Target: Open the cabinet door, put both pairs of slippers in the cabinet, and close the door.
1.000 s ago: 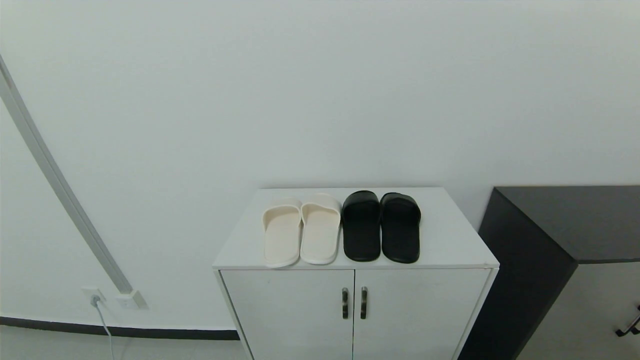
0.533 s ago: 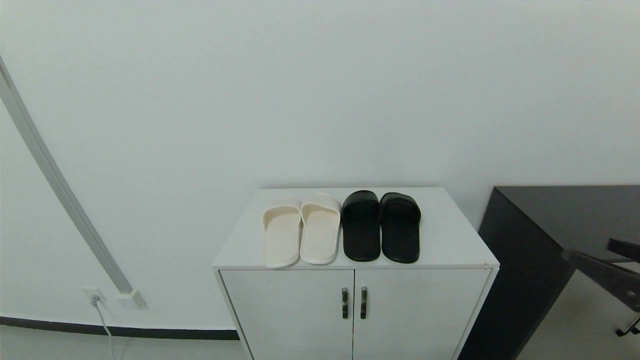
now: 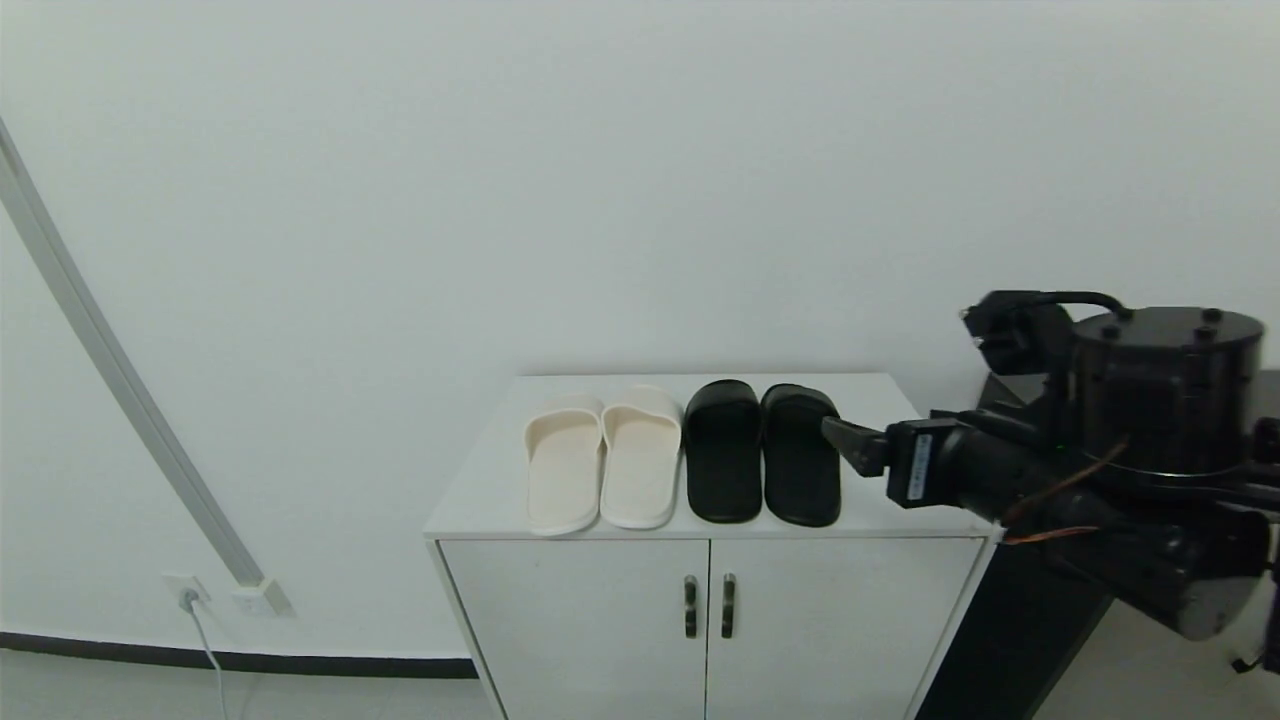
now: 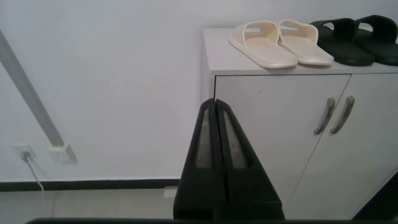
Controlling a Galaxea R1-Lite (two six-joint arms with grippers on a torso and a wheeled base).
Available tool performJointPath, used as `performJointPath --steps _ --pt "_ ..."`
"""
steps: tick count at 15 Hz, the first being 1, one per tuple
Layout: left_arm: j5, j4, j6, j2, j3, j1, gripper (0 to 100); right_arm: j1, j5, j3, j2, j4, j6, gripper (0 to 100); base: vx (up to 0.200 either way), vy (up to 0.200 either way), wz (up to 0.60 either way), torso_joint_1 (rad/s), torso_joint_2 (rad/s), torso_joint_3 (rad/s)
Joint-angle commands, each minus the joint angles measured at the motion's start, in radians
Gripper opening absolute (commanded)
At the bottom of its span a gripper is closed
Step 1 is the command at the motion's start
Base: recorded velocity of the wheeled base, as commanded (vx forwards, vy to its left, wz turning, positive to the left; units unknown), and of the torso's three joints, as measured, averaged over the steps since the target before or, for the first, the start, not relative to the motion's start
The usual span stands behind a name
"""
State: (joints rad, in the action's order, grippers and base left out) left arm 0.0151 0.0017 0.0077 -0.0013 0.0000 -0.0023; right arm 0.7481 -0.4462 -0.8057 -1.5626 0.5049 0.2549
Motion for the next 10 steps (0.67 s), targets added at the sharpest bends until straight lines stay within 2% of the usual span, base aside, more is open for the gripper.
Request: performJointPath --steps 1,5,8,10 --pt "0.000 0.000 0.000 0.001 0.000 0.001 0 0.033 -0.083 -0.130 -0.197 -0.002 0.003 100 0.000 0.000 0.00 0.000 0.00 0.000" --pt "0.000 0.000 0.000 0.001 0.000 0.001 0 0.033 -0.167 -0.286 -0.390 -0.003 0.061 100 0.000 0.000 0.00 0.000 0.00 0.000" --pt "0.000 0.000 0.000 0.001 0.000 0.001 0 0.030 -0.203 -0.357 -0.496 0.000 0.069 100 0.000 0.000 0.00 0.000 0.00 0.000" --pt "0.000 0.000 0.000 0.001 0.000 0.001 0 -0.004 -0.230 -0.457 -0.593 -0.005 0.069 100 0.000 0.000 0.00 0.000 0.00 0.000"
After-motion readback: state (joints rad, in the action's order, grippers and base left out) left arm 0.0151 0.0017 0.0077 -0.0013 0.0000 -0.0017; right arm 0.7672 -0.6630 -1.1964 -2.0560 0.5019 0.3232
